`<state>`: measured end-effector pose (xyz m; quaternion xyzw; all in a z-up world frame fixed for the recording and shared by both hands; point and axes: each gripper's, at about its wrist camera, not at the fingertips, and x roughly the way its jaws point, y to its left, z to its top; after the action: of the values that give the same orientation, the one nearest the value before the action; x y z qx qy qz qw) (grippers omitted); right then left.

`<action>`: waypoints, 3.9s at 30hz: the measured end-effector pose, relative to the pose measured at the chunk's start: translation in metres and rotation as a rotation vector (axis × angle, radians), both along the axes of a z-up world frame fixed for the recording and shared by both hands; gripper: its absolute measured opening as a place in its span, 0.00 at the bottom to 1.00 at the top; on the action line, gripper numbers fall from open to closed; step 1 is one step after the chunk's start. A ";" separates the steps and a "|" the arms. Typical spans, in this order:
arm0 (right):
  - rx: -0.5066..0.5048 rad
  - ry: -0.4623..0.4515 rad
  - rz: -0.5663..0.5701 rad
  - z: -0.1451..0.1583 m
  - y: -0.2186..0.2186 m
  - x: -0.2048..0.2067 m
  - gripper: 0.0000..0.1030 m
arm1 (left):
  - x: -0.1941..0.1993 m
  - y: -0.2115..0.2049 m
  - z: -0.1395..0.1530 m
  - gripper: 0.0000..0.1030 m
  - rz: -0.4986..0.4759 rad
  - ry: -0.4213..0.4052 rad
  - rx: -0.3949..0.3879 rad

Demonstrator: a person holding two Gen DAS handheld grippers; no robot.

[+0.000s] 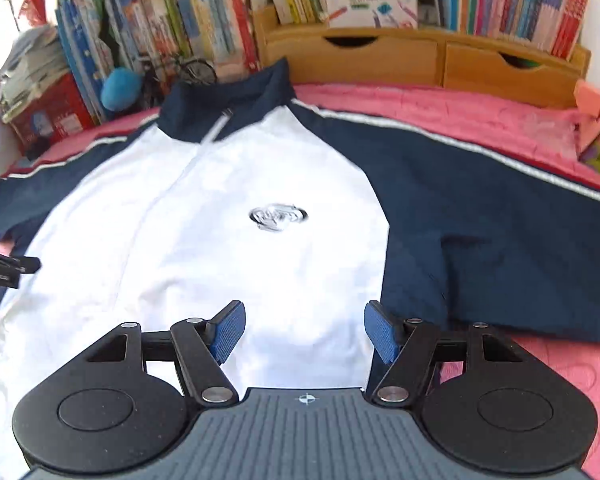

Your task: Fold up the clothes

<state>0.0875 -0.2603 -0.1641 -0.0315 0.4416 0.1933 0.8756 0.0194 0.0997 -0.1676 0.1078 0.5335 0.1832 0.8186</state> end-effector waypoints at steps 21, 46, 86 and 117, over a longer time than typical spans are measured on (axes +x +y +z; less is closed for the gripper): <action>-0.066 0.006 -0.168 0.145 0.055 -0.175 0.95 | -0.104 -0.039 0.120 0.98 -0.057 0.012 -0.328; -0.003 0.010 -0.061 0.207 -0.008 -0.282 1.00 | -0.210 -0.126 0.184 0.99 0.063 0.025 -0.379; -0.068 0.092 -0.151 0.199 0.030 -0.207 1.00 | -0.134 -0.105 0.169 1.00 0.022 0.148 -0.427; -0.120 -0.037 -0.889 0.013 -0.232 0.123 0.99 | -0.054 -0.055 0.117 1.00 0.547 0.228 -0.562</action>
<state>0.2105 -0.4922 -0.1511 0.1074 0.4069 -0.2283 0.8780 -0.0345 0.0444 -0.0501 -0.2463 0.6590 0.2285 0.6730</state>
